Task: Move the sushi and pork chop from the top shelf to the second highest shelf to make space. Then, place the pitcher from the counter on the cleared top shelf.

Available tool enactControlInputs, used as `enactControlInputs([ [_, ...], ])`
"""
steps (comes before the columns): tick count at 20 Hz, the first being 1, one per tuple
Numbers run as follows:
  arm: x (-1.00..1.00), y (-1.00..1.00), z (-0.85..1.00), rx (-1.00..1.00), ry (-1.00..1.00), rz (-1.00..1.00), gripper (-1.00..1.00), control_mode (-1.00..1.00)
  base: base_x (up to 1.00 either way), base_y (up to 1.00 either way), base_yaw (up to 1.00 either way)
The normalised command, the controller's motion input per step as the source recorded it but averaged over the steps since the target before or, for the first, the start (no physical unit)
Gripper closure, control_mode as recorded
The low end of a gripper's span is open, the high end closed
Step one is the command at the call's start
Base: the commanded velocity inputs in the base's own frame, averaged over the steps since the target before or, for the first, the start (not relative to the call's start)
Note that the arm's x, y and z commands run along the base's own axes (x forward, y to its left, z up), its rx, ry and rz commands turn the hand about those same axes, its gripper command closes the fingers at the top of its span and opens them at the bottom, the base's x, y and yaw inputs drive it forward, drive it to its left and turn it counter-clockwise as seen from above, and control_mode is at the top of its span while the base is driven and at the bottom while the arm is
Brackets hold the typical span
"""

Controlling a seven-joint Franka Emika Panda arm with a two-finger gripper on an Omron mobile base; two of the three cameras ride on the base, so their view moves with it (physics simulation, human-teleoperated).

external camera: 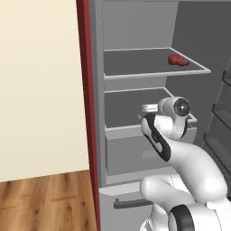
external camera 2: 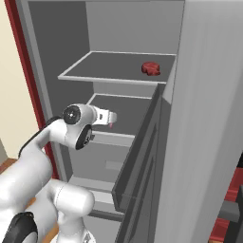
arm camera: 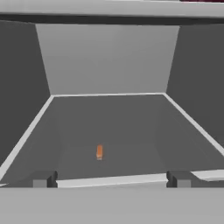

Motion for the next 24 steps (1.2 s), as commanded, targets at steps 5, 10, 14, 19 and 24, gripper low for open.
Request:
enactControlInputs([
  [5, -0.46, -0.18, 1.00, 0.00, 0.06, 0.00, -1.00, -1.00, 0.00, 0.00, 0.00],
  [10, -0.27, -0.14, 0.89, 0.00, 0.05, 0.00, -1.00, -1.00, 0.00, 0.00, 0.00],
  [14, -0.13, -0.21, 0.74, 0.00, 0.03, 0.00, -1.00, -1.00, 0.00, 0.00, 0.00],
  [19, 0.01, -0.39, 0.60, 0.00, 0.00, 0.00, -1.00, -1.00, 0.00, 0.00, 0.00],
  [24, 0.24, -0.43, 0.17, 0.00, 0.05, 0.00, -1.00, -1.00, 0.00, 0.00, 0.00],
])
